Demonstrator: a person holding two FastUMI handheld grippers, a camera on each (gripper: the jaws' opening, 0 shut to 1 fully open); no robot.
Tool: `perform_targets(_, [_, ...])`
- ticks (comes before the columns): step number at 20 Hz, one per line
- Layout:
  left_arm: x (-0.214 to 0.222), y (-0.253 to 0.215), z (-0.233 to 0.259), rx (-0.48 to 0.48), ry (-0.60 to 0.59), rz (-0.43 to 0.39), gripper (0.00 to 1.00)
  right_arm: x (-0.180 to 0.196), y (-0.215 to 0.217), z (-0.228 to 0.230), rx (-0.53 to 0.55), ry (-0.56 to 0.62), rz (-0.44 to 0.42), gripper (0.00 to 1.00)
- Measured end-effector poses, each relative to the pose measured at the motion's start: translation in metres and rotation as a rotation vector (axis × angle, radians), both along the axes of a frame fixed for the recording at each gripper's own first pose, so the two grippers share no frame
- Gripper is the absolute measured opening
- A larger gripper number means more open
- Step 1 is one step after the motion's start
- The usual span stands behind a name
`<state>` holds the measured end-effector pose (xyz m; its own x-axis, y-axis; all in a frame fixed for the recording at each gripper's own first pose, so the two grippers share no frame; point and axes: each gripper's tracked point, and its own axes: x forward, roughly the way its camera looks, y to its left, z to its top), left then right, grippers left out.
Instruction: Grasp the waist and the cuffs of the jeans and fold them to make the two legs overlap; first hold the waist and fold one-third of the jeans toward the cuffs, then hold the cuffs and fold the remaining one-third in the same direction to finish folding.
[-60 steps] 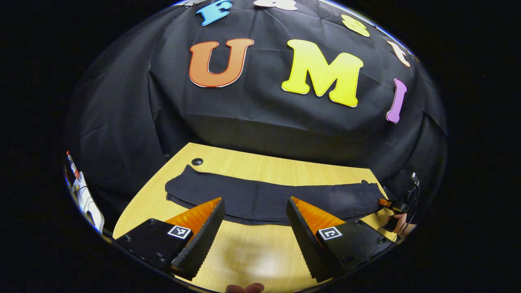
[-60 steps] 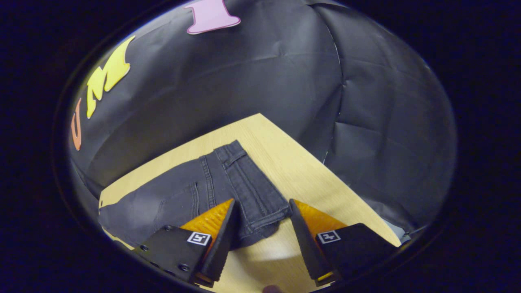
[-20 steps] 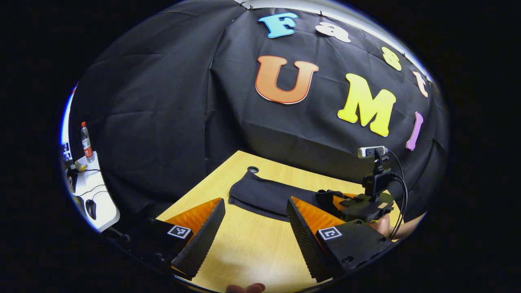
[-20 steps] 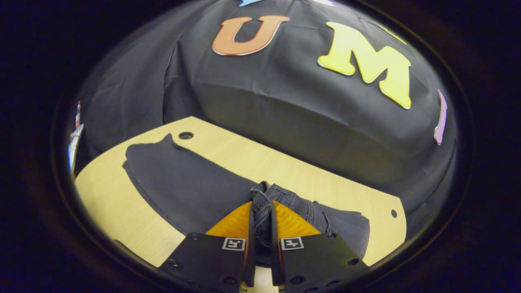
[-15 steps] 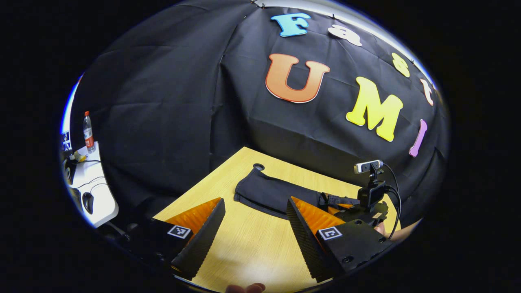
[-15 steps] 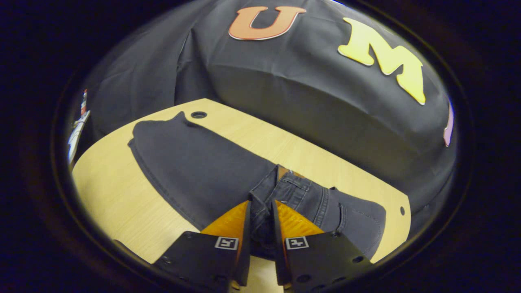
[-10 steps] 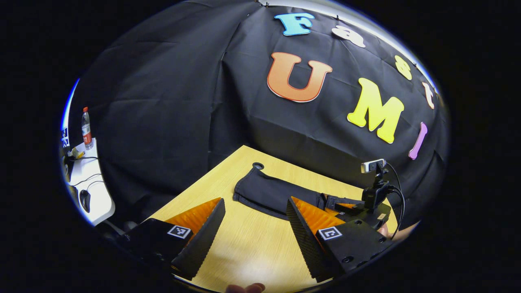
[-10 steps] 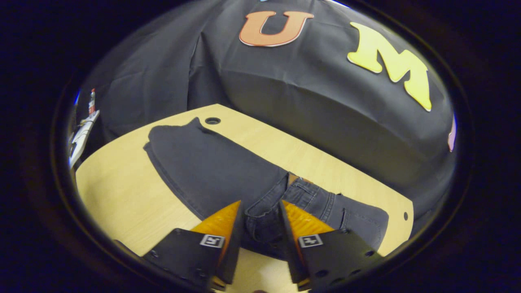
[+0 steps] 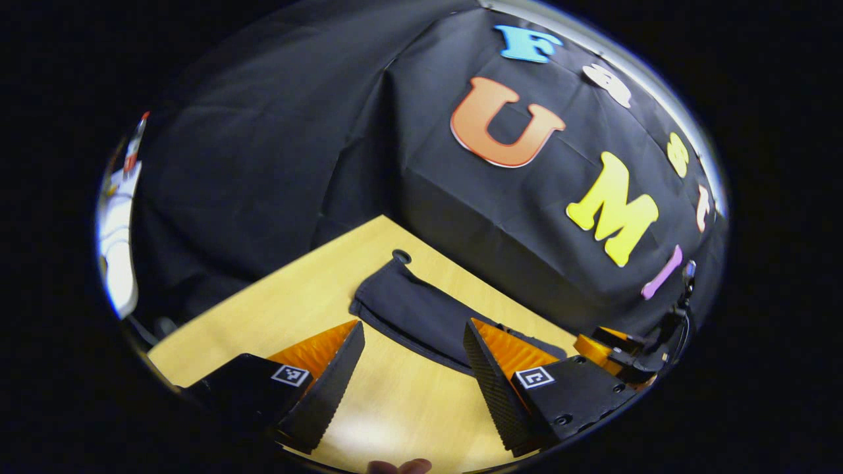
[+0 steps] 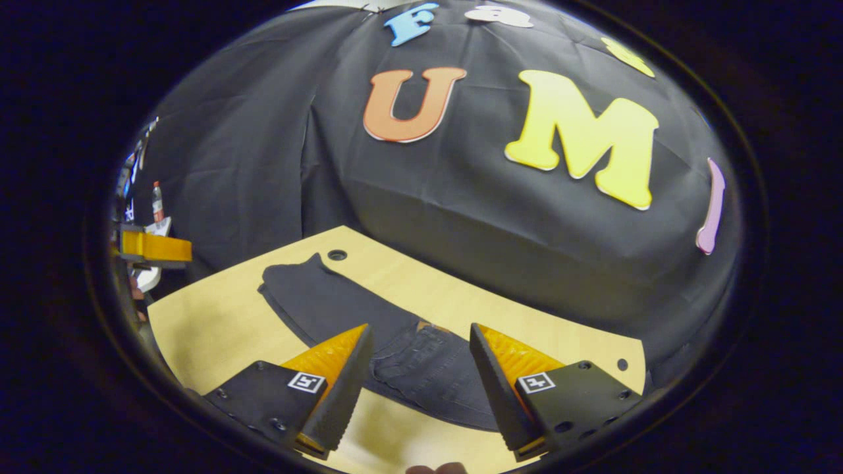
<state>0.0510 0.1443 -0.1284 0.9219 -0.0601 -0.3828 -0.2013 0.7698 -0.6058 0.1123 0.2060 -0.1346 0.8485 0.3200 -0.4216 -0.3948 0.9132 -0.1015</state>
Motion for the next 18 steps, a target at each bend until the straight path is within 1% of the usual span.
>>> perform_targets(2, [0.014,-0.003,-0.012,-0.107,0.005,0.006,0.98,-0.008,-0.032,0.014,-0.005,-0.003,-0.041,0.91])
perform_targets(3, [0.022,-0.002,-0.019,-0.170,0.011,0.017,0.98,-0.013,-0.046,0.022,-0.004,-0.007,-0.061,0.92])
perform_targets(6, [0.040,-0.002,-0.035,-0.353,0.035,0.056,0.97,-0.030,-0.079,0.033,0.001,0.008,-0.101,0.91])
perform_targets(8, [0.054,0.002,-0.052,-0.468,0.054,0.089,0.97,-0.037,-0.104,0.031,0.000,0.038,-0.134,0.92])
perform_targets(11, [0.074,0.014,-0.078,-0.625,0.093,0.155,0.97,-0.046,-0.137,0.028,0.031,0.092,-0.218,0.91])
perform_targets(13, [0.086,0.016,-0.093,-0.710,0.112,0.179,0.97,-0.048,-0.158,0.024,0.038,0.102,-0.270,0.92])
perform_targets(14, [0.090,0.018,-0.100,-0.723,0.117,0.196,0.97,-0.051,-0.167,0.020,0.038,0.111,-0.293,0.90])
perform_targets(16, [0.096,0.022,-0.114,-0.724,0.141,0.219,0.97,-0.059,-0.180,0.013,0.038,0.134,-0.331,0.92])
perform_targets(17, [0.099,0.022,-0.121,-0.718,0.157,0.223,0.97,-0.062,-0.186,0.012,0.039,0.142,-0.345,0.91])
perform_targets(18, [0.102,0.022,-0.126,-0.715,0.167,0.224,1.00,-0.063,-0.190,0.011,0.040,0.146,-0.359,0.91])
